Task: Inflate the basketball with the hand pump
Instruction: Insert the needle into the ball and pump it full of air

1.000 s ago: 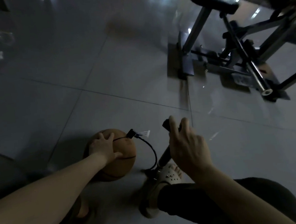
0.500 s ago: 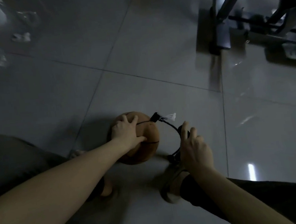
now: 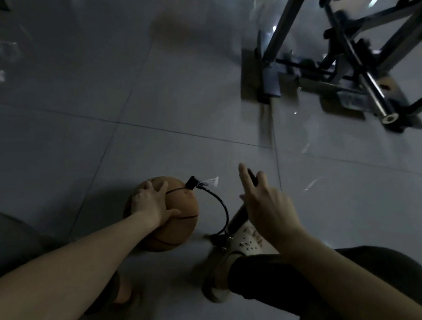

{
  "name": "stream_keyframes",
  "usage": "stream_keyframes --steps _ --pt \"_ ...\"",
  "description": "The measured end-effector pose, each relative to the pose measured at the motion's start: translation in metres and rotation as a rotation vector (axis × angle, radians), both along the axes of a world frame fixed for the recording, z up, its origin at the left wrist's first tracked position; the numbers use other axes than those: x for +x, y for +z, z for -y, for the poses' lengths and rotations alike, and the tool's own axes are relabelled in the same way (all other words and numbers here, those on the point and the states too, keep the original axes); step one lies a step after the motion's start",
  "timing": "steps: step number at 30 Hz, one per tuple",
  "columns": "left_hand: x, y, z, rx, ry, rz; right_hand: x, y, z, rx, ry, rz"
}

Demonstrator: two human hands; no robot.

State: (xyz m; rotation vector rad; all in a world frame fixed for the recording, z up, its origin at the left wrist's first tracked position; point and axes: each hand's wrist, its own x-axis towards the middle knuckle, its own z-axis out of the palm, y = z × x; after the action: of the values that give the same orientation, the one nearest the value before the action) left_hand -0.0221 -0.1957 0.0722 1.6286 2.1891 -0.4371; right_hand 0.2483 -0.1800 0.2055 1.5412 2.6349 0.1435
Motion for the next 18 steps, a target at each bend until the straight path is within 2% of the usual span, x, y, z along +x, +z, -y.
stream_keyframes --steps 4,18 --pt "0.002 0.004 0.002 -0.010 0.017 0.032 0.000 0.013 0.009 0.033 -0.121 -0.033" --pt "0.002 0.005 -0.001 0.012 0.001 0.037 -0.010 -0.085 0.024 -0.172 -0.181 0.055"
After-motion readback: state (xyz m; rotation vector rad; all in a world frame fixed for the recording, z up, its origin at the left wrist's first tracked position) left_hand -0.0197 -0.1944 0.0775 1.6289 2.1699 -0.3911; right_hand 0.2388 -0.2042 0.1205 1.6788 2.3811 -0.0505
